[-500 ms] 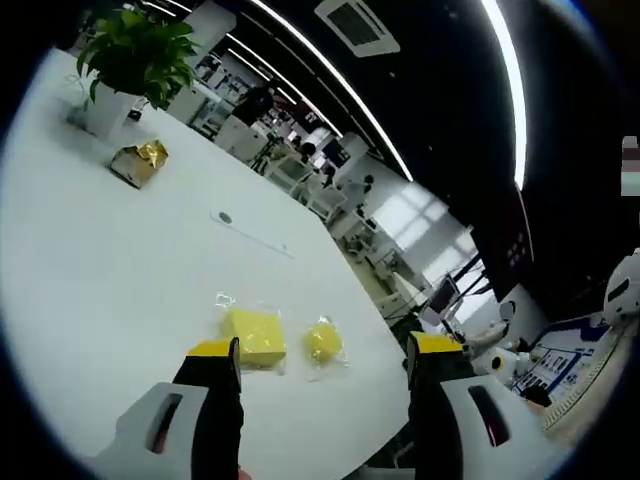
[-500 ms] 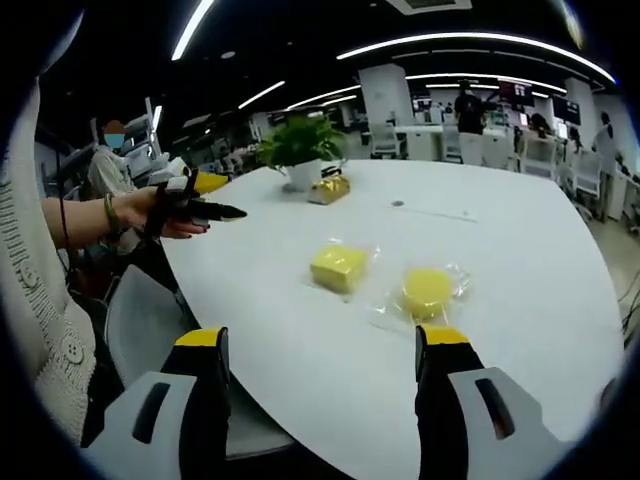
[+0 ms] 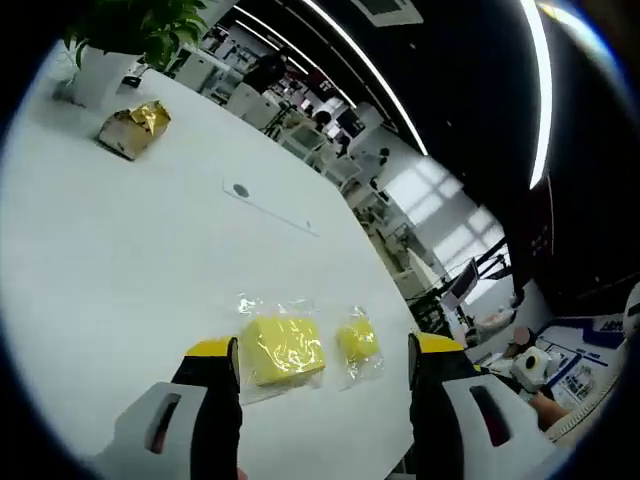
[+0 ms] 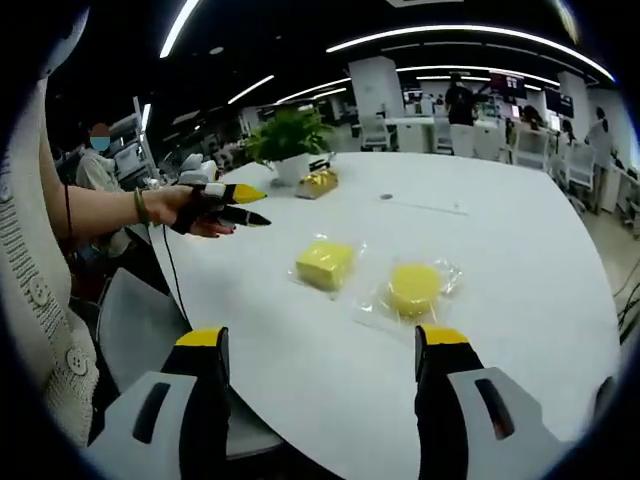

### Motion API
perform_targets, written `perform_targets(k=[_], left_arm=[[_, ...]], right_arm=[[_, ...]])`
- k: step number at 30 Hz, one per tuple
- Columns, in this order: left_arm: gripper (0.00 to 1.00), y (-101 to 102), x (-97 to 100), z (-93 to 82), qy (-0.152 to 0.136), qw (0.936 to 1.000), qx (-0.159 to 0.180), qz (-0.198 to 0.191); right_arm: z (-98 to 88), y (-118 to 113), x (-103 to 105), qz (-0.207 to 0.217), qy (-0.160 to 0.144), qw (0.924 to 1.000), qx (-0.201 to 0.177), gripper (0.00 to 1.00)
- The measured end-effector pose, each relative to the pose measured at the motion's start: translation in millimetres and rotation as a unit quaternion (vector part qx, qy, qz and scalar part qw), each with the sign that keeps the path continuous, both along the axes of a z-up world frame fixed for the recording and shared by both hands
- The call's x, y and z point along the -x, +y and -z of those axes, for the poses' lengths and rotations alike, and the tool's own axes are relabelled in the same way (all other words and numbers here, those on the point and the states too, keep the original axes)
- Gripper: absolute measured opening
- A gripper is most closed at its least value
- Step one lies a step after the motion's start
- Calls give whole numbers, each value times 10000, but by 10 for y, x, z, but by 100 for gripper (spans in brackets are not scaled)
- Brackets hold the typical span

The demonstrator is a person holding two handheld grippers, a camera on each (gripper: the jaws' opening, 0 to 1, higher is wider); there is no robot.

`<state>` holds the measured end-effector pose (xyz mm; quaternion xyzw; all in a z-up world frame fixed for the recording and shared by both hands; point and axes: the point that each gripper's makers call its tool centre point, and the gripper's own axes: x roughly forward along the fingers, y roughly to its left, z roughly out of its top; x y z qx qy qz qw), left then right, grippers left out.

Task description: Compare the silicone blocks by pressing each to a similar depth, holding the contact briefly, and releasing to observe deformation and rebound differences across the visible hardness samples.

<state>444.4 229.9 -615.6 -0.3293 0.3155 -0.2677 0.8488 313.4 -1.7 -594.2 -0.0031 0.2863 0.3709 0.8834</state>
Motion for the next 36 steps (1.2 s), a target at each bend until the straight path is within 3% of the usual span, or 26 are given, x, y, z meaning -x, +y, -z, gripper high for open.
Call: perform_targets(k=[6,12,14,19,25,30,36], left_arm=[[68,-37,-78,28,46,10000,33,22],[68,9,12,-58,-87,9999,-96,-36],[69,70,111,-136,-346,9986,-386,-109],[74,152,660,-247,-736,9898,-1220,-31],[78,143,1252,-214,-791,9792,-1853,228],[81,98,1450,-232,-822,9737,-2090,390],[81,125,1450,-297,-952,9716,-2134,376]], right_arm=[[25,5,-58,26,32,10000,39,70],[39,15,-66,-27,6,10000,96,70],[27,13,-73,-8,-40,10000,80,69],[13,22,-83,46,-115,9999,20,69],[9,76,-32,3,-144,9999,-51,69],[-13,150,25,-146,-178,9997,-105,69],[-68,178,76,-265,-281,9992,-141,69]])
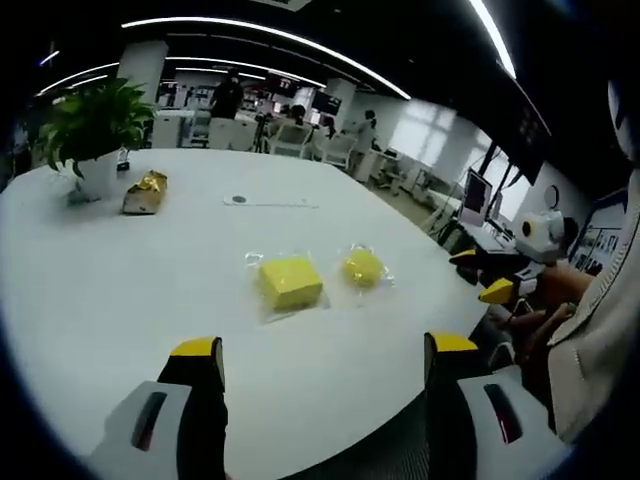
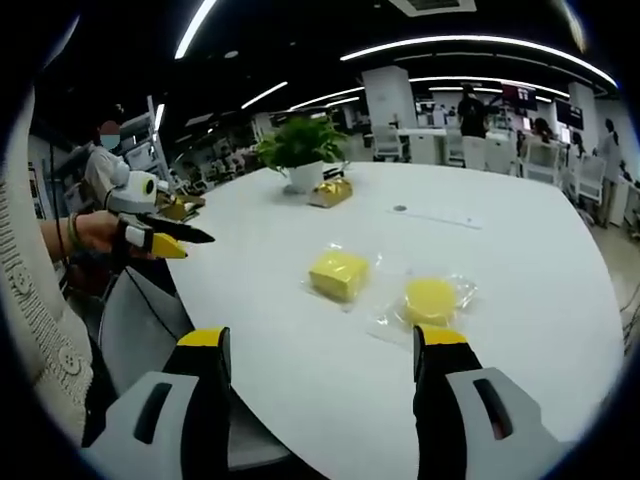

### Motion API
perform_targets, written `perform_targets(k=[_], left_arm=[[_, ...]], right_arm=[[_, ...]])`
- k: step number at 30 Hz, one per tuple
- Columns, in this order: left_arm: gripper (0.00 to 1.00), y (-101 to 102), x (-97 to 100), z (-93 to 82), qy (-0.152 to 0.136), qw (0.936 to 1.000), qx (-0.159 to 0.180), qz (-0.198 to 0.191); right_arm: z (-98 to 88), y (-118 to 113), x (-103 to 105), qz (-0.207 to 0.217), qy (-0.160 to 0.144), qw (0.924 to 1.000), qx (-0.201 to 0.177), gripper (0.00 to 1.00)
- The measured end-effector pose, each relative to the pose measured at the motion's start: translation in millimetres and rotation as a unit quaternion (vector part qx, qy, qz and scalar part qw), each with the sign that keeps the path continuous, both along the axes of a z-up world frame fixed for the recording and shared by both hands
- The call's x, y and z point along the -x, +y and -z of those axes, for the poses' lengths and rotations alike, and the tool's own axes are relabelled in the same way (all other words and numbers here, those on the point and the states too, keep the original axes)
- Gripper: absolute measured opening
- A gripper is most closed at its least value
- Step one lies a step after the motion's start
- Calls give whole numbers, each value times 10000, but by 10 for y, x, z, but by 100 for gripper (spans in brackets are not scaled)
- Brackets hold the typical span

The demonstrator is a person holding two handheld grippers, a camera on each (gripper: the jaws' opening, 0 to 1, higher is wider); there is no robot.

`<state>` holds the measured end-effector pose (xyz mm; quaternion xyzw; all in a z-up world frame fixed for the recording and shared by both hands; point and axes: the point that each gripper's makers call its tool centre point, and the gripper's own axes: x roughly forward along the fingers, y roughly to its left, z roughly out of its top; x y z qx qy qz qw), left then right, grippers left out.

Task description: Compare the silicone blocks by pressing each to a similar depth, holding the contact briefly, and releasing to observe deformation and rebound differences across the visible hardness samples.

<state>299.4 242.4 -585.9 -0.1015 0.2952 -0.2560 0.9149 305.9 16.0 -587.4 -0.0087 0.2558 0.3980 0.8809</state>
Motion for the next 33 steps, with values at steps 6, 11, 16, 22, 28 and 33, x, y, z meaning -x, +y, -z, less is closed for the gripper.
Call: perform_targets(k=[6,11,16,22,28,33], left_arm=[[81,-4,-12,27,3,10000,34,13],[81,-80,-68,93,222,9994,252,1],[80,-144,-187,192,503,9982,328,21],[80,-252,-416,199,695,9965,389,239],[80,-330,-720,260,693,9966,199,400],[80,-403,-930,312,789,9951,396,440]], right_arm=[[-14,-58,23,59,-35,10000,-4,69],[4,-90,14,130,-15,9999,15,68],[27,-100,6,155,31,9999,54,68],[60,-118,-7,165,119,9997,101,68],[138,-120,-46,117,253,9994,187,68],[168,-137,-102,118,281,9992,249,68]])
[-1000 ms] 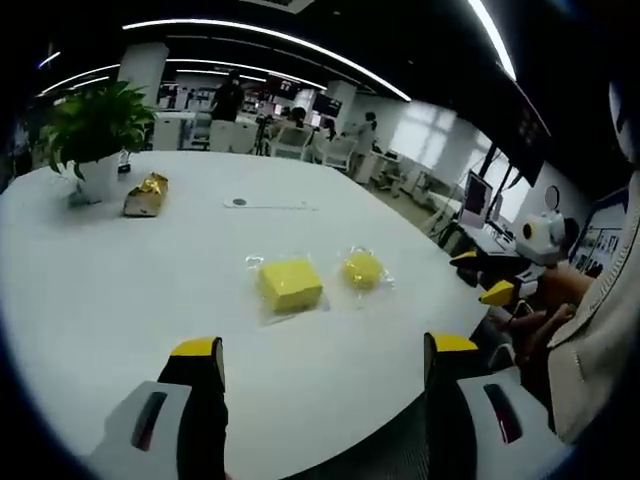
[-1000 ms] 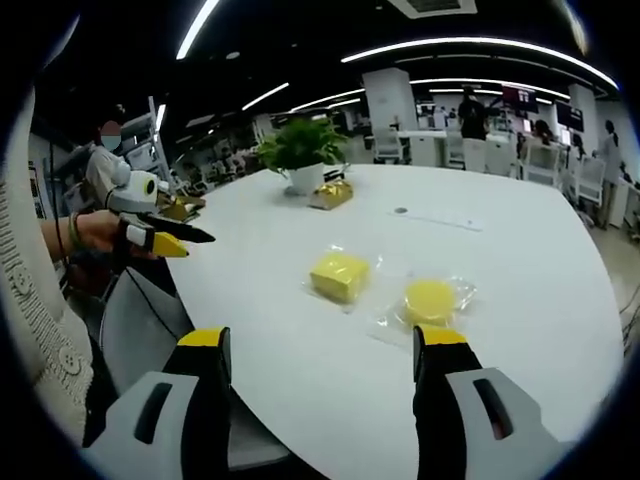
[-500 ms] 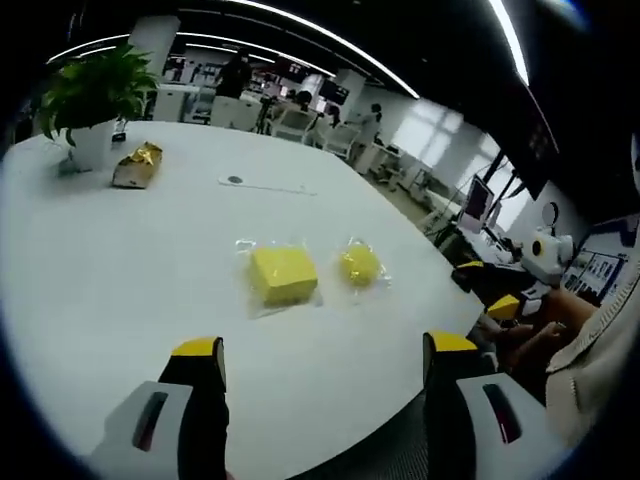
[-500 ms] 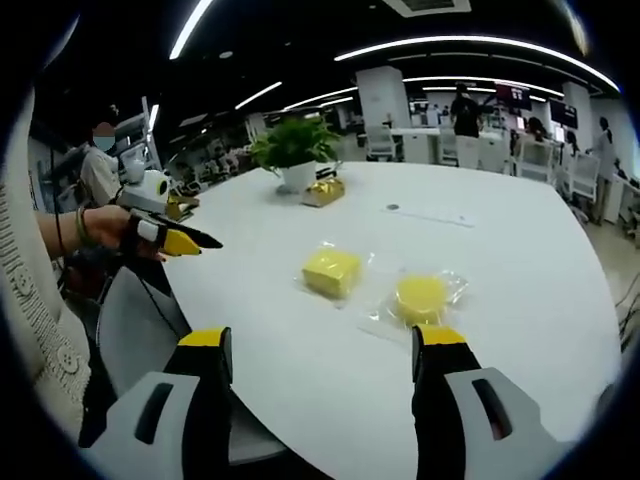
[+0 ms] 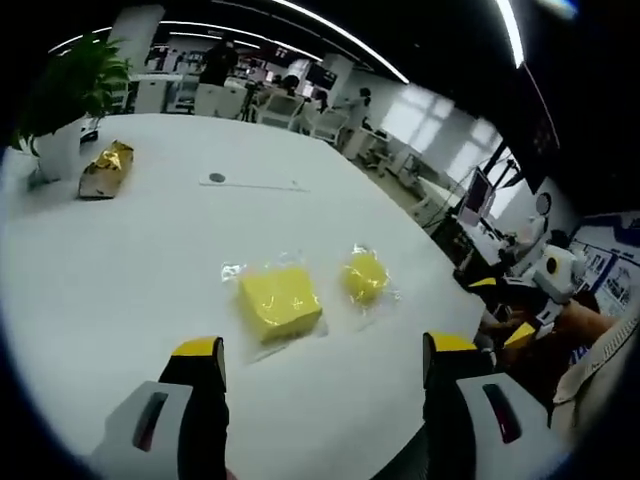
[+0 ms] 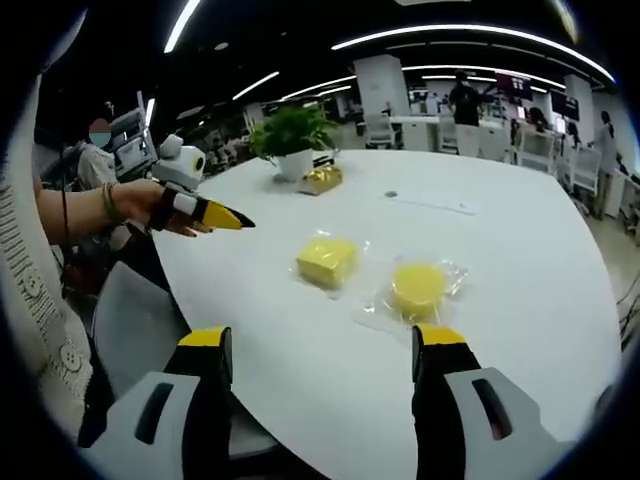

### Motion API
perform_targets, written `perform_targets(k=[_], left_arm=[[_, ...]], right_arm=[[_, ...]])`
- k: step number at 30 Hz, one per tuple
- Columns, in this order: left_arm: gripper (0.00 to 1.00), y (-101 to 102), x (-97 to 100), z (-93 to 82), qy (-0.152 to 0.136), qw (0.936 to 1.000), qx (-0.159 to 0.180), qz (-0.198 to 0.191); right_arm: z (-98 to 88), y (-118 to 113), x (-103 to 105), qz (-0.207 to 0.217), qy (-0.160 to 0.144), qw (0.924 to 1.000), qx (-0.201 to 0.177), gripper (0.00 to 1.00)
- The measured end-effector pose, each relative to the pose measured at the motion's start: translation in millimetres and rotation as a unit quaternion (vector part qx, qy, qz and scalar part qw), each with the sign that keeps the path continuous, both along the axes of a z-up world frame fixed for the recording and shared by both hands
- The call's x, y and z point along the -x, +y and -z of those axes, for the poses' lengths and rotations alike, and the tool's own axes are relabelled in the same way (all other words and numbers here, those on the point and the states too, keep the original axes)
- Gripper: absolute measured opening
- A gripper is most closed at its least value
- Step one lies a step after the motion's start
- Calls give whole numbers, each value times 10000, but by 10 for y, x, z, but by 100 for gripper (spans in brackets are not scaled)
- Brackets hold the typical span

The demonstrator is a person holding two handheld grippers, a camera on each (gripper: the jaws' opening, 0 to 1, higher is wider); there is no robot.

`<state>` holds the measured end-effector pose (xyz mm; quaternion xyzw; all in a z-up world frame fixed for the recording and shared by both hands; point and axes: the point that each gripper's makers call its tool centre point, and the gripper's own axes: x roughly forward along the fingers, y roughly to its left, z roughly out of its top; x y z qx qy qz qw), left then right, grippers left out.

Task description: Compare the silicone blocks by pressing each to a similar depth, holding the contact briefly, and releasing to observe deformation and rebound differences across the visible hardness samples.

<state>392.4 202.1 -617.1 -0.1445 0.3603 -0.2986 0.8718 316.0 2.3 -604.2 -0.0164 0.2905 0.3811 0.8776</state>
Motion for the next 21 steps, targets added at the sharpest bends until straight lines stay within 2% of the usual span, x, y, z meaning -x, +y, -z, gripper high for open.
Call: perform_targets(k=[4,14,18,21], left_arm=[[79,-19,-171,34,142,9993,342,-105],[75,90,-537,266,287,9974,559,-365],[73,122,-690,381,606,9921,919,-600],[70,128,-798,448,652,9909,1015,-601]], right_arm=[[27,-14,-36,33,60,10000,7,68],[119,1,-82,9,242,9997,77,68],[158,10,-88,-35,310,9994,127,67],[168,16,-106,-44,347,9993,141,67]])
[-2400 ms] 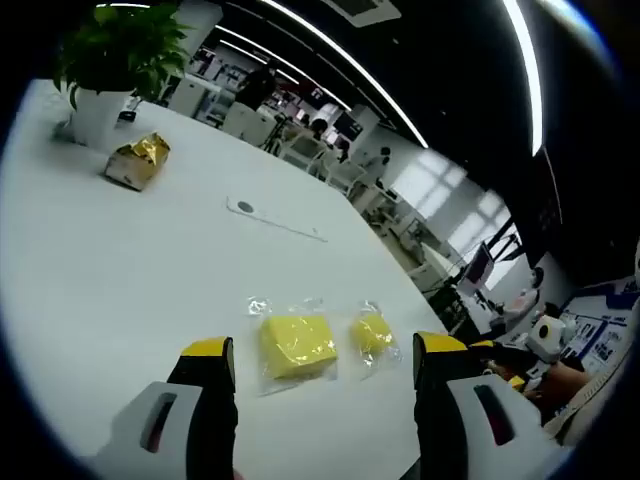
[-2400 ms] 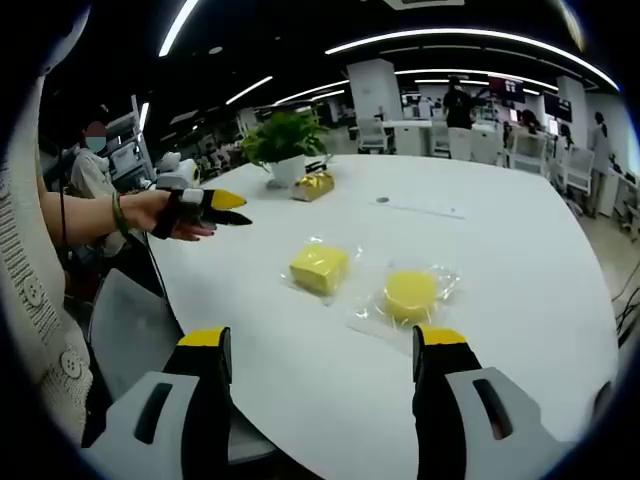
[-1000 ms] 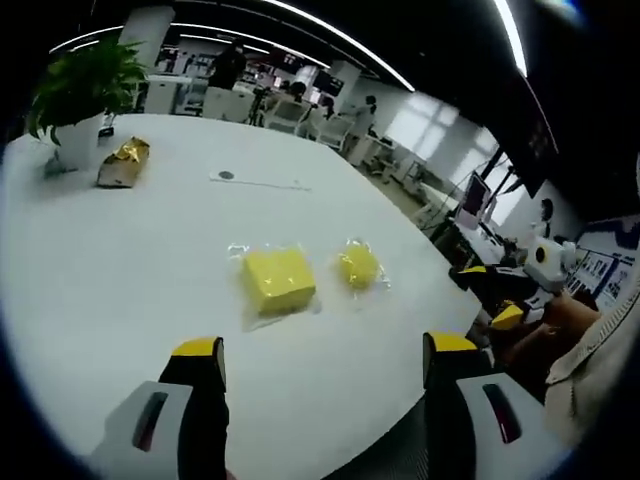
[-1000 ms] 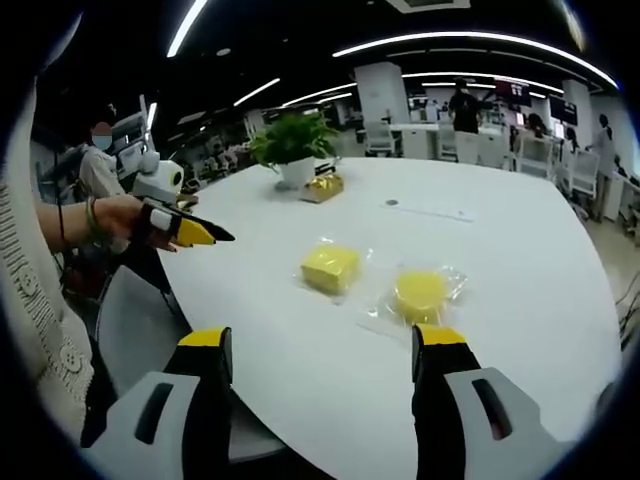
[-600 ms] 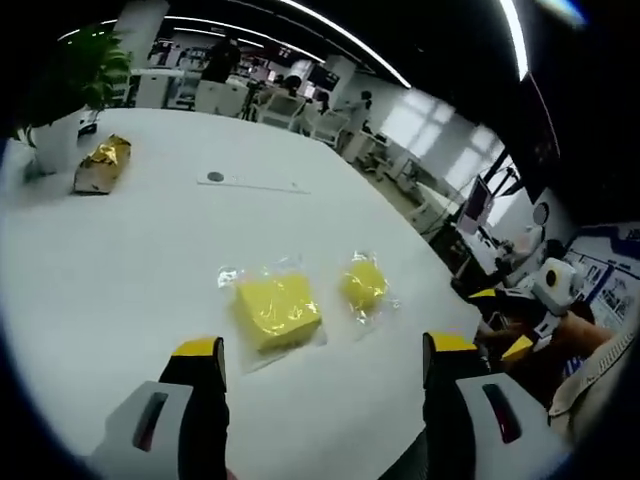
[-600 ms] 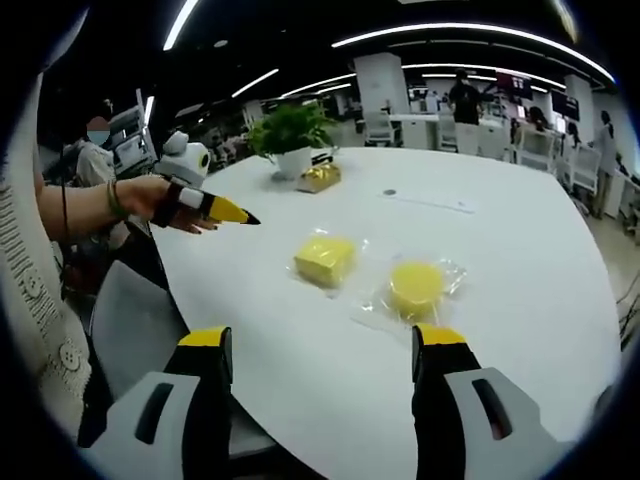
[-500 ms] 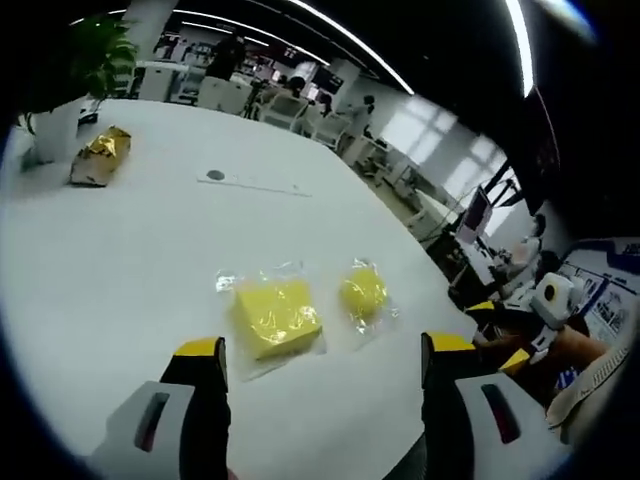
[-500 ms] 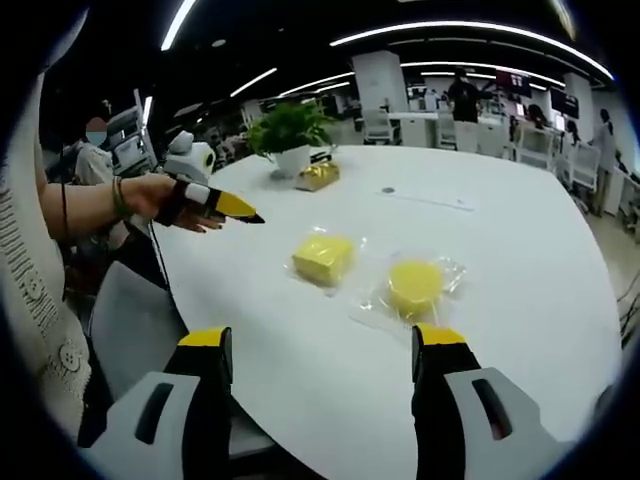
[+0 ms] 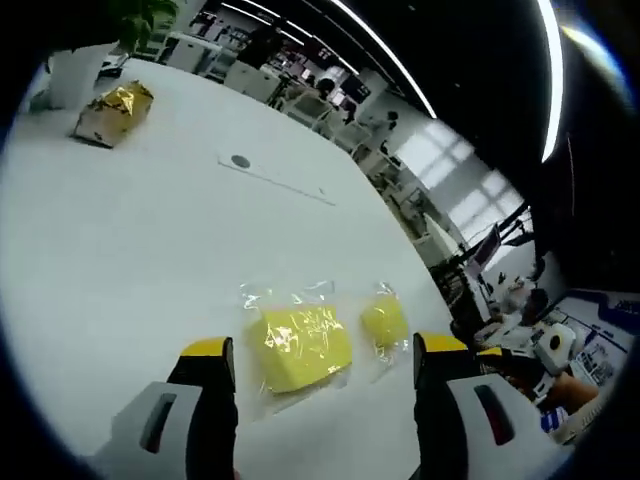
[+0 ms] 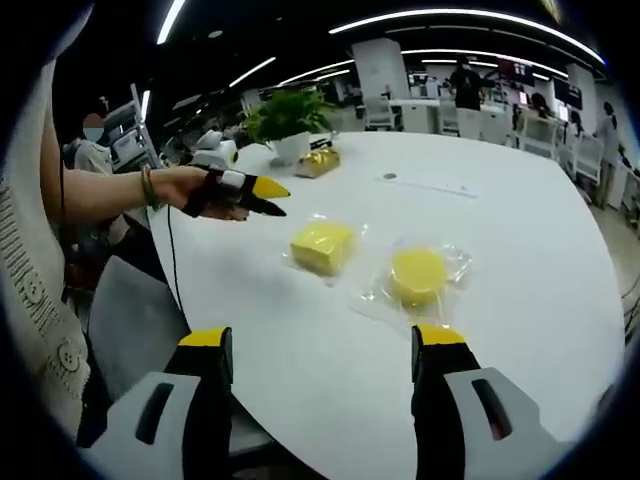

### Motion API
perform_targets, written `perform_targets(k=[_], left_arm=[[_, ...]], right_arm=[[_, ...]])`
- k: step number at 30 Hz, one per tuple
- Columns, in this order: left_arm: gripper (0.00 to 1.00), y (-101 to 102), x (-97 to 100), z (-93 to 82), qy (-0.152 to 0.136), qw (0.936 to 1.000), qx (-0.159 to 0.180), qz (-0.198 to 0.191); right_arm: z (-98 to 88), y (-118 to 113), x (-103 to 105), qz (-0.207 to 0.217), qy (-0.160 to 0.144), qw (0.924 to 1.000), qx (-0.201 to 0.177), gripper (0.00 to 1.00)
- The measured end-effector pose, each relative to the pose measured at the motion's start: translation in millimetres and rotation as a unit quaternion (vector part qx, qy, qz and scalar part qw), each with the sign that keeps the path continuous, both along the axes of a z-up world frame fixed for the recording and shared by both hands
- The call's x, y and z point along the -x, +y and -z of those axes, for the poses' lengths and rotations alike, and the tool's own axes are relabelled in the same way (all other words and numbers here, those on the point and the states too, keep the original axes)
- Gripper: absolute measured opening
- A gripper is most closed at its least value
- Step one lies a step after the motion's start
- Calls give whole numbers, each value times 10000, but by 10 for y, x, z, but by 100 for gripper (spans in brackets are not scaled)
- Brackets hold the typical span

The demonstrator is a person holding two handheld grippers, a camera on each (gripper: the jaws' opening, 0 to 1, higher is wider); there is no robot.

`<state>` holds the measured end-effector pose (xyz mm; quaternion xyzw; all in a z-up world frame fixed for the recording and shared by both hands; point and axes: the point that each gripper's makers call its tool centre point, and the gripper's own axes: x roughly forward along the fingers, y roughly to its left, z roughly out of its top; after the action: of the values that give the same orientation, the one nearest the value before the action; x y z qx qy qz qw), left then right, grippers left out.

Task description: Compare the silicone blocks by pressing each to a similar depth, holding the contact briefly, and releasing to observe deformation and rebound differences across the visible hardness samples.

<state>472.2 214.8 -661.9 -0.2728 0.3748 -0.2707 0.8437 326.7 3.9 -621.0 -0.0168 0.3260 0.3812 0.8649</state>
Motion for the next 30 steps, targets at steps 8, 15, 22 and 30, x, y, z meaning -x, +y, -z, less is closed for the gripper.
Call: perform_targets(k=[8,15,22,30], left_arm=[[63,27,-240,195,343,9986,311,-272],[61,32,-367,419,555,9974,324,-340],[51,19,-447,487,752,9932,743,-489],[34,-47,-456,531,913,9891,1054,-480]], right_arm=[[78,-4,-56,-22,119,9999,77,67],[148,-12,-85,10,211,9997,124,67],[214,-11,-91,26,318,9994,158,67],[278,-21,-87,27,432,9989,194,67]])
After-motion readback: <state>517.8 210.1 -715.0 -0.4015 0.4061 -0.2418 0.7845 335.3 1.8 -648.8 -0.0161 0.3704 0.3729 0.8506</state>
